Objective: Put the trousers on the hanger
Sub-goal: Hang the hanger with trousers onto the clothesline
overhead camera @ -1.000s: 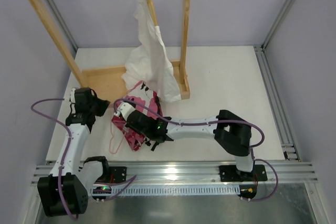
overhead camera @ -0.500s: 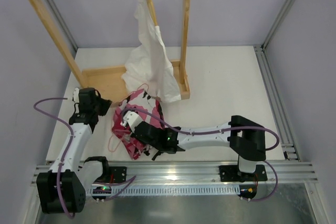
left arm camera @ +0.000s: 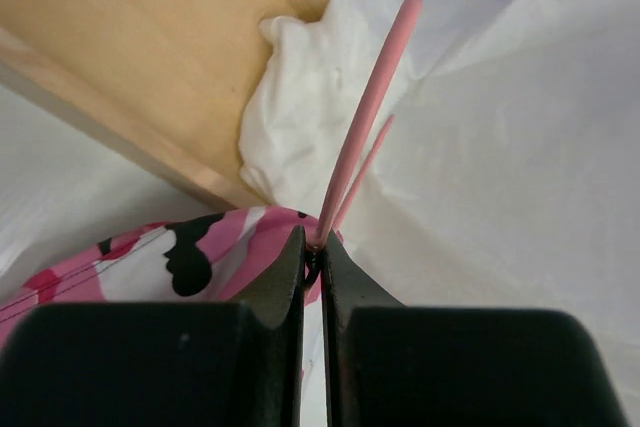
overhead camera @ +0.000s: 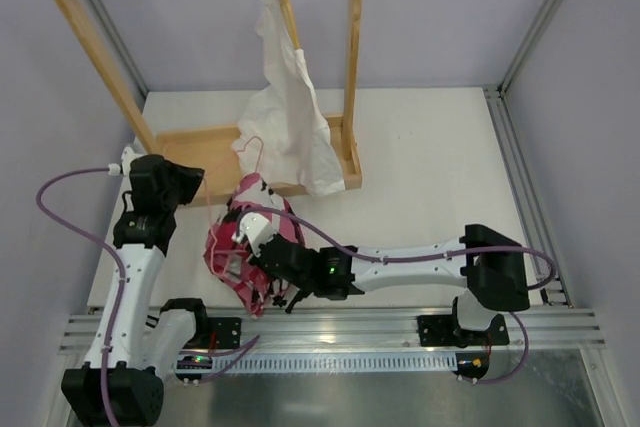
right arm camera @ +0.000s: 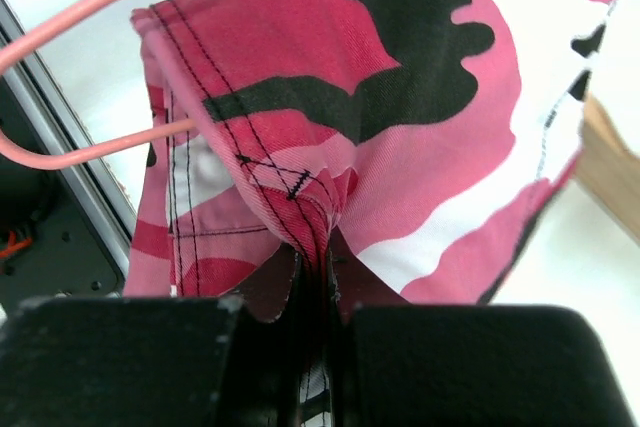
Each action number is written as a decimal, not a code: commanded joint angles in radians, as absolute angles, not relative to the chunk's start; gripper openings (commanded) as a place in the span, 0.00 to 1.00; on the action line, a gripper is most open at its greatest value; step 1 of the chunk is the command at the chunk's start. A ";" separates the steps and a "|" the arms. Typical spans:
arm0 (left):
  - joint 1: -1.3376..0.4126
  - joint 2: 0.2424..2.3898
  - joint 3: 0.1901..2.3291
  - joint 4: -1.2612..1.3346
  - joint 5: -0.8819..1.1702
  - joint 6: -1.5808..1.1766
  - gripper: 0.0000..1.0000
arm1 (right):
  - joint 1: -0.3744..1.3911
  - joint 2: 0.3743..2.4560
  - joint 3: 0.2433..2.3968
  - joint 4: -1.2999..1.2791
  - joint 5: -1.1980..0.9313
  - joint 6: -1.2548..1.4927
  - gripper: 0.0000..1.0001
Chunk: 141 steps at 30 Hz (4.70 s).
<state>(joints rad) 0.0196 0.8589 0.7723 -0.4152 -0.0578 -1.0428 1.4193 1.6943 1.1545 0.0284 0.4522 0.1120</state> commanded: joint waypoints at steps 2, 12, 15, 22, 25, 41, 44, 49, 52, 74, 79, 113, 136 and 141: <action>0.011 0.828 0.974 -0.472 -0.051 -0.991 0.01 | 1.427 1.546 1.219 0.130 0.503 0.146 0.04; -0.046 0.908 1.239 -0.623 -0.066 -0.887 0.00 | 1.425 1.557 1.336 0.153 0.483 0.117 0.04; -0.074 0.957 1.357 -0.669 -0.097 -0.839 0.01 | 1.417 1.574 1.351 0.166 0.476 0.112 0.04; -0.097 1.049 1.571 -0.793 -0.121 -0.752 0.01 | 1.417 1.585 1.249 0.224 0.485 0.133 0.04; -0.107 1.060 1.565 -0.818 -0.139 -0.727 0.01 | 1.417 1.563 1.145 0.290 0.491 0.172 0.04; -0.363 1.216 1.793 -0.949 -0.472 -0.649 0.00 | 1.408 1.600 1.101 0.423 0.486 0.111 0.04; -0.376 1.256 1.908 -1.011 -0.497 -0.626 0.00 | 1.382 1.598 1.135 0.426 0.476 0.114 0.04; -0.380 1.307 2.035 -1.039 -0.502 -0.575 0.00 | 1.332 1.609 1.234 0.387 0.430 0.094 0.04; -0.380 1.301 2.040 -0.948 -0.434 -0.531 0.00 | 1.328 1.615 1.307 0.354 0.414 0.066 0.04; -0.380 1.439 2.235 -0.707 -0.416 -0.382 0.01 | 1.157 1.690 1.578 0.276 0.164 0.135 0.04; -0.380 1.511 2.342 -0.721 -0.469 -0.348 0.01 | 1.128 1.747 1.686 0.224 0.100 0.127 0.04; -0.216 1.766 2.467 -0.529 -0.486 -0.279 0.00 | 0.908 2.029 2.059 0.166 -0.190 0.244 0.04; -0.101 1.675 2.266 -0.693 -0.330 -0.284 0.00 | 0.877 2.154 2.054 0.121 -0.170 0.206 0.04; -0.100 1.654 2.230 -0.756 -0.313 -0.282 0.14 | 0.877 2.157 2.103 0.098 -0.190 0.218 0.04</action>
<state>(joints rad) -0.1146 1.6978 2.2524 -0.6430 -0.3241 -0.2817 0.8875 2.1643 2.0434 0.0959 -0.1909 0.2161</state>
